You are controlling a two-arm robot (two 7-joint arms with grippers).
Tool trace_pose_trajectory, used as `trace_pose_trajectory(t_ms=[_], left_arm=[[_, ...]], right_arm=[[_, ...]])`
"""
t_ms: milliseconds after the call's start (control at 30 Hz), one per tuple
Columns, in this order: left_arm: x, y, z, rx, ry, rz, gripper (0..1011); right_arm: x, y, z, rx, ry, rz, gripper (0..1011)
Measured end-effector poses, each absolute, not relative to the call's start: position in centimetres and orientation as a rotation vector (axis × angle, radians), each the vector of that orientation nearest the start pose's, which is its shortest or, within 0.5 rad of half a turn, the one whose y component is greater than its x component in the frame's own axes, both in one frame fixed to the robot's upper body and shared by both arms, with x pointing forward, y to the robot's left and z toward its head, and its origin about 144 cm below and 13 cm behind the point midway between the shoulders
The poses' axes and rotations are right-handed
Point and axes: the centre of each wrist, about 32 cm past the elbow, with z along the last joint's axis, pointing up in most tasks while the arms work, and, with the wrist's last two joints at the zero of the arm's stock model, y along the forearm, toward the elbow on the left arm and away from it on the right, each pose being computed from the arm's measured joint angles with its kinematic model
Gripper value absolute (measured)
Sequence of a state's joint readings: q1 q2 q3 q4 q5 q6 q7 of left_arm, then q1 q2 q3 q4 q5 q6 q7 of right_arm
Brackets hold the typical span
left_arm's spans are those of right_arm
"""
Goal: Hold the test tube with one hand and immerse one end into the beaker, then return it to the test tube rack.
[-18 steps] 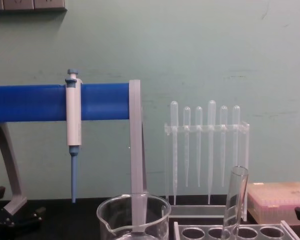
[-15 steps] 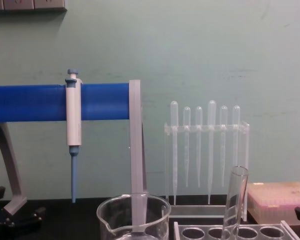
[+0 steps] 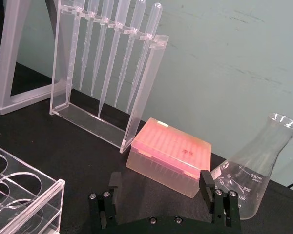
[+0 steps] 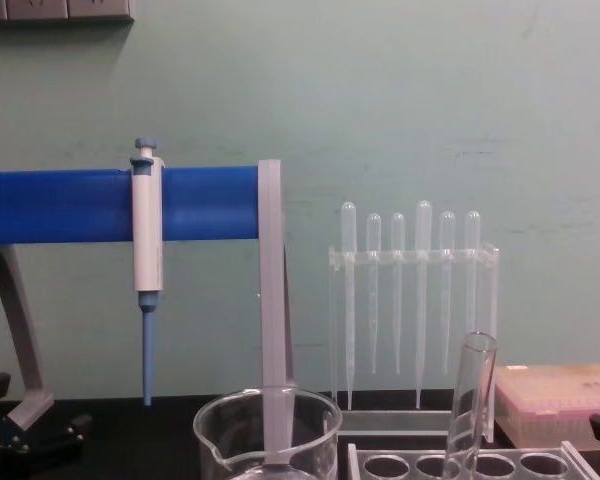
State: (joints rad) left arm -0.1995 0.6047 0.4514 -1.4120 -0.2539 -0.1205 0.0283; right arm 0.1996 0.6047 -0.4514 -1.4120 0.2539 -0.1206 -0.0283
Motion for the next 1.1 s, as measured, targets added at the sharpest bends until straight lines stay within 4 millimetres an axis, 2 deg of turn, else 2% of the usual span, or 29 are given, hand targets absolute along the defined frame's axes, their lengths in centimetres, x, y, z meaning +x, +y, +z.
trace_pose_trajectory(t_ms=[1100], left_arm=[[48.86, 30.96, 113.98, 0.304, -0.285, 1.248, 1000]], right_arm=[[48.86, -30.97, 113.98, -0.304, -0.285, -1.248, 1004]])
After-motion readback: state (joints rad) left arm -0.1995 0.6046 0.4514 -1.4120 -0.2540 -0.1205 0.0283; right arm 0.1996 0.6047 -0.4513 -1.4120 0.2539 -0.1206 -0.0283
